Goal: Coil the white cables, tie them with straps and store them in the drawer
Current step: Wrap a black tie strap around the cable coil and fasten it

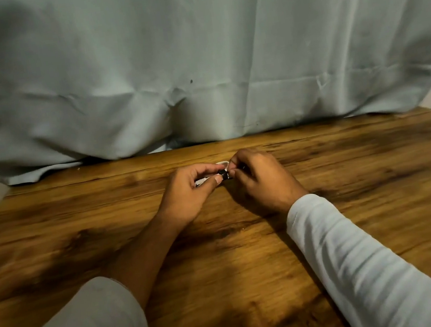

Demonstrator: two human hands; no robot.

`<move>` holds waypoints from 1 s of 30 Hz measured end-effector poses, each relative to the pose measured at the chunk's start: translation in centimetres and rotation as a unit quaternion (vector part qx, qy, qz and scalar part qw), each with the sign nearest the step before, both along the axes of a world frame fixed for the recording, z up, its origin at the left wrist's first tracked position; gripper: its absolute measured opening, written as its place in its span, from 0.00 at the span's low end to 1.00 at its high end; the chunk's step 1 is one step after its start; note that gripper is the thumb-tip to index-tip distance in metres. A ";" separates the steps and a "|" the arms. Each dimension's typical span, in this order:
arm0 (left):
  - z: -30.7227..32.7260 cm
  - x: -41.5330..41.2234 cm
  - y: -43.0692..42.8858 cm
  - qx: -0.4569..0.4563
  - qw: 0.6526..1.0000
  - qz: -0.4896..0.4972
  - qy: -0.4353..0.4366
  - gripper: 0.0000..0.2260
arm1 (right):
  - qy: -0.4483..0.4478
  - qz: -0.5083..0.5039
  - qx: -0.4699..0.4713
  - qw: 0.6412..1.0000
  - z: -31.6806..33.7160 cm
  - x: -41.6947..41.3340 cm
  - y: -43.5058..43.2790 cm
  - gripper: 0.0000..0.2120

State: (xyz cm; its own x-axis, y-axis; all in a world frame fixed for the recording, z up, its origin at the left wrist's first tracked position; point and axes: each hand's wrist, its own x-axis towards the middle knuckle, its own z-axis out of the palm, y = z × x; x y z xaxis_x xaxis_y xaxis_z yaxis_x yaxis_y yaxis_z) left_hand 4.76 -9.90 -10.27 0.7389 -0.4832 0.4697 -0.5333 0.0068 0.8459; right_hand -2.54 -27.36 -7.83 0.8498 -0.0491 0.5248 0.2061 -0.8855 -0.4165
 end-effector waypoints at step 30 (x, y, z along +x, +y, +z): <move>0.1 -0.2 -0.2 0.099 0.984 0.088 -0.116 0.11 | 0.095 -0.058 -0.041 0.993 1.0 -0.8 0.7 0.05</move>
State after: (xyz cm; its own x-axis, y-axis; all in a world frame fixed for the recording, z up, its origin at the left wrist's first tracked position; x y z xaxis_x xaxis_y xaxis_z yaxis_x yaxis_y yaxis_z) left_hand 4.51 -10.05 -10.16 0.7033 -0.4557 0.5457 -0.6905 -0.2553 0.6767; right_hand -3.38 -26.62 -6.82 0.9248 -0.1168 0.3620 0.0246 -0.9313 -0.3635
